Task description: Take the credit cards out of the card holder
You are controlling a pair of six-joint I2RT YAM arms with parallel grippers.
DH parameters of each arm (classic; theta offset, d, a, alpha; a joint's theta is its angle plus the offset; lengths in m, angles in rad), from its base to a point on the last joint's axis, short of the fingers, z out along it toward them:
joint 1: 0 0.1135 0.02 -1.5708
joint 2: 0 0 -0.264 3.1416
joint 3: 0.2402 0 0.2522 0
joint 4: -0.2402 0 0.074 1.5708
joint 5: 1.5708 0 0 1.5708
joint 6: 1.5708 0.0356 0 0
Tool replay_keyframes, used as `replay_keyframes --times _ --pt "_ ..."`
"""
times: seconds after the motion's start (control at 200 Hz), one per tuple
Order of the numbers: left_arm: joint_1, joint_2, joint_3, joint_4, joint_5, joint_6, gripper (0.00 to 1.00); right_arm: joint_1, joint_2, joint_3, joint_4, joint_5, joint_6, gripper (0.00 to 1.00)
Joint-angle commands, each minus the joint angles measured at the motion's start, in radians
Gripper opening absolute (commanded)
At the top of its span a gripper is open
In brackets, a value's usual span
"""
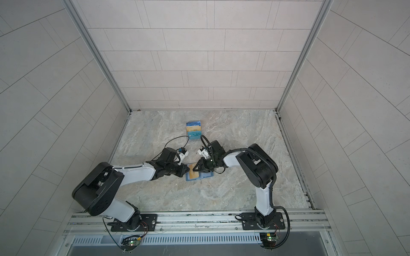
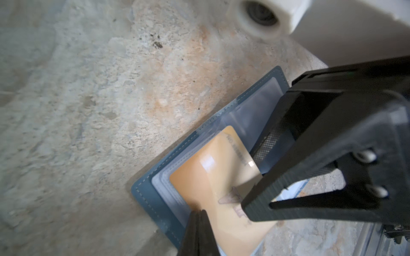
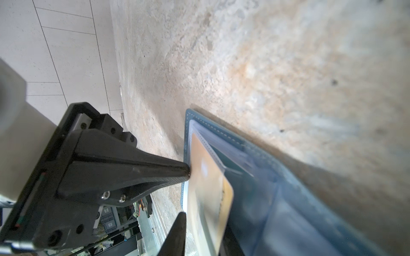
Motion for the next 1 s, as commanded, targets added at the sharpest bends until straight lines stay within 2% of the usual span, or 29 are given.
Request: replay_keyframes --times 0.0,0.541,0.991 --pt "-0.006 0.006 -0.042 -0.023 -0.045 -0.016 0.0 -0.009 -0.015 -0.027 0.062 0.02 0.043 0.26" --pt "-0.037 0.039 -0.017 -0.067 -0.096 0.0 0.0 -0.015 -0.072 -0.041 0.097 -0.006 0.061 0.26" --pt "-0.038 0.032 -0.005 -0.092 -0.108 0.005 0.0 -0.028 -0.104 -0.049 0.045 0.008 0.028 0.25"
